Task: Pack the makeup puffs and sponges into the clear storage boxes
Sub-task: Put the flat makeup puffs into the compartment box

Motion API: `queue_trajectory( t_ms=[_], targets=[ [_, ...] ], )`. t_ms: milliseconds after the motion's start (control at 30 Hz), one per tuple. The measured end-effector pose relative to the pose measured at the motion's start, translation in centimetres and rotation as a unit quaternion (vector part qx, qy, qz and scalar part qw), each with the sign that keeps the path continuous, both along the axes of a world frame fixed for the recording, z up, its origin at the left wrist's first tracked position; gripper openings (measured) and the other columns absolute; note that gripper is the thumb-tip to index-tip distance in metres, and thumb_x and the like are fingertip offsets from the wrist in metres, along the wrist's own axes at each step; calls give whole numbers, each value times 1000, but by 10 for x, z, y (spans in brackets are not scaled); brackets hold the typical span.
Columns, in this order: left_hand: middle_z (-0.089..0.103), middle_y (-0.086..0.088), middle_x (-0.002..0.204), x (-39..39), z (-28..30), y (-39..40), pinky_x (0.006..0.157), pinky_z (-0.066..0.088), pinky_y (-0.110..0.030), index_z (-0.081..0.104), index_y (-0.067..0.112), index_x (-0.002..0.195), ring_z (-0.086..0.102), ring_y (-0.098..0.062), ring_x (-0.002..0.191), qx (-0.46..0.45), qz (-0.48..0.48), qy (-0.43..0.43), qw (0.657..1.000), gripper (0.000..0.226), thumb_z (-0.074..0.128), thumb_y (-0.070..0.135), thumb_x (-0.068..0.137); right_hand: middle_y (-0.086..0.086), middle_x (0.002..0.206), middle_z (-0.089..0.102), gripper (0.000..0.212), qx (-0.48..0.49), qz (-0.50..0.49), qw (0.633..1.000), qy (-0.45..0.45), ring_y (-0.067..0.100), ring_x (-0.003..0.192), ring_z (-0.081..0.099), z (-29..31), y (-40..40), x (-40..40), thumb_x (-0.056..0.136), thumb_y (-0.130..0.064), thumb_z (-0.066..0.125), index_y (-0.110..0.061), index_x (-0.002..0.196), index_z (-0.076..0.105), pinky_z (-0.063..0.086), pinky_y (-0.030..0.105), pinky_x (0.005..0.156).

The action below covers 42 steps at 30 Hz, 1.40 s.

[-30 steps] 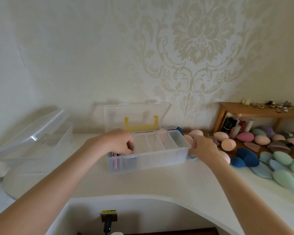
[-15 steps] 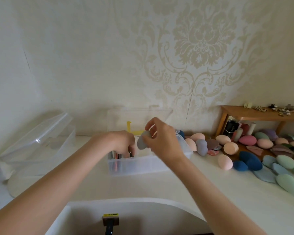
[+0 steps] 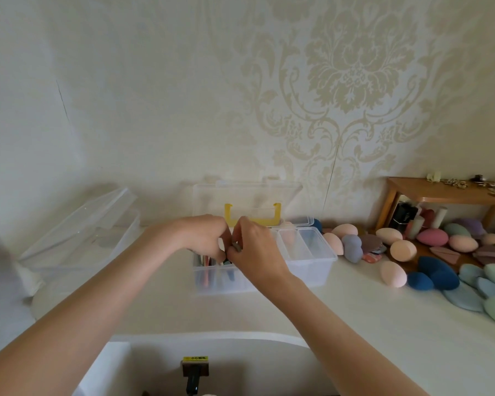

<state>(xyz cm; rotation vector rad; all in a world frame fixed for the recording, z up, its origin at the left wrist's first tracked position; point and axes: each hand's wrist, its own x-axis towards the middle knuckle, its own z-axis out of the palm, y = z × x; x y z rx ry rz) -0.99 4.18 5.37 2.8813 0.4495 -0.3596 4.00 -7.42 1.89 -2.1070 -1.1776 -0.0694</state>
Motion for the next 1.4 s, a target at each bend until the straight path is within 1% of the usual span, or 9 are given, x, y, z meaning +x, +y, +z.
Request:
queue_trajectory(
  t_ms=[200,467,533,633,700,833,1000,1200,1400],
  targets=[
    [63,0,121,-6,5,5,101,46,-38,64,18,113,56,-15,115,-42,1,-26,999,32,62,19,81,15,101,68,21,-31,-2,1000,1,27,95,62,2,1,5,86,-12,56,1,98,68,44,28,76],
    [57,4,124,-6,10,-3,99,44,-28,57,17,122,52,-12,118,-29,-32,-37,998,36,59,14,86,16,118,49,26,-106,14,993,-46,28,110,50,-4,-1,10,92,-13,49,-1,102,70,39,27,95],
    [57,4,122,-5,10,-5,92,46,-27,57,21,124,56,-12,108,-8,-36,-10,999,36,56,20,88,16,114,53,26,-80,16,996,-23,28,101,57,1,-4,12,92,-16,52,0,96,72,40,24,83],
    [58,12,90,1,8,-5,76,46,-27,67,25,110,50,3,68,1,-40,17,999,25,57,27,86,13,109,59,24,-31,-15,999,-26,25,95,61,14,-15,29,91,-20,55,-4,93,72,40,22,78],
    [64,8,92,10,8,-5,79,47,-28,70,22,105,53,-1,69,11,-42,31,999,23,59,27,86,13,107,65,24,-16,-66,997,-38,26,96,62,27,-29,50,91,-18,54,-4,95,72,41,24,81],
    [60,5,84,26,11,-9,61,39,-18,70,15,106,52,-7,73,14,-37,79,996,25,64,26,84,19,99,70,26,-32,-188,982,-1,33,95,63,34,-64,115,90,-12,51,4,96,70,49,35,82],
    [55,15,72,36,10,-5,64,43,-18,71,16,104,56,-12,85,-5,-17,109,994,25,68,26,82,18,105,68,28,-118,-242,962,39,32,91,61,11,-79,179,92,-5,42,4,102,66,46,32,73],
    [56,13,73,38,8,-2,63,43,-18,71,14,104,56,-12,84,-25,-12,108,994,25,69,25,82,12,128,54,34,-333,-196,922,-11,30,121,43,-10,-68,188,99,-19,32,-17,127,51,37,40,97],
    [60,5,84,38,7,-3,55,39,-15,71,12,103,55,-13,83,-23,-7,101,995,25,69,25,82,12,133,47,35,-379,-203,903,-12,31,125,38,-9,-67,186,101,-27,32,-11,129,45,33,42,101]
  ],
)
